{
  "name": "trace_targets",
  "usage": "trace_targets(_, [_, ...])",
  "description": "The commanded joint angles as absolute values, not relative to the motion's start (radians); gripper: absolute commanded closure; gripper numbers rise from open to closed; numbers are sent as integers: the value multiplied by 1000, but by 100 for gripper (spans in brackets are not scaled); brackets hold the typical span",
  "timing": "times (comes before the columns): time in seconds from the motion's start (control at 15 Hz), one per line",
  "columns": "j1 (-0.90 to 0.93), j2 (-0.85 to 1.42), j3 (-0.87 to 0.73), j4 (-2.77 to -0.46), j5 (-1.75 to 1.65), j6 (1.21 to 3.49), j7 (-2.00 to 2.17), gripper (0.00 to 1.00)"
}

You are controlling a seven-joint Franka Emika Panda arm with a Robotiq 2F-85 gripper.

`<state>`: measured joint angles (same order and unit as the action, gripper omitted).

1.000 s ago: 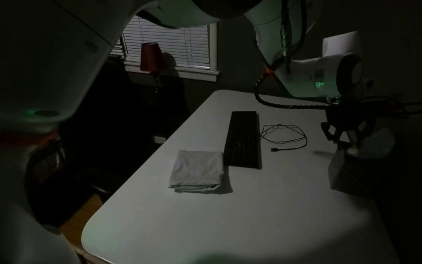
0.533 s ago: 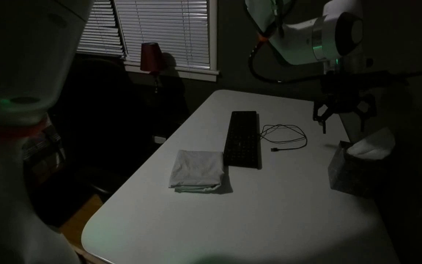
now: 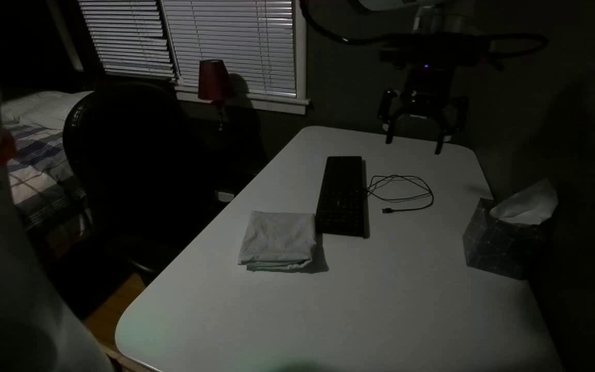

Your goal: Shift the tissue box to the right

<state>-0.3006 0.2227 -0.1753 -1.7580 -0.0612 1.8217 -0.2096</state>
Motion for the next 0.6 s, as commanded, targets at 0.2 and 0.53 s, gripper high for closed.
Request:
trace_targets(0.2, [-174, -78, -113, -2074, 225, 1925, 3, 0])
trace_targets(0.53, [-177, 3, -140, -1961, 169, 1854, -34, 0])
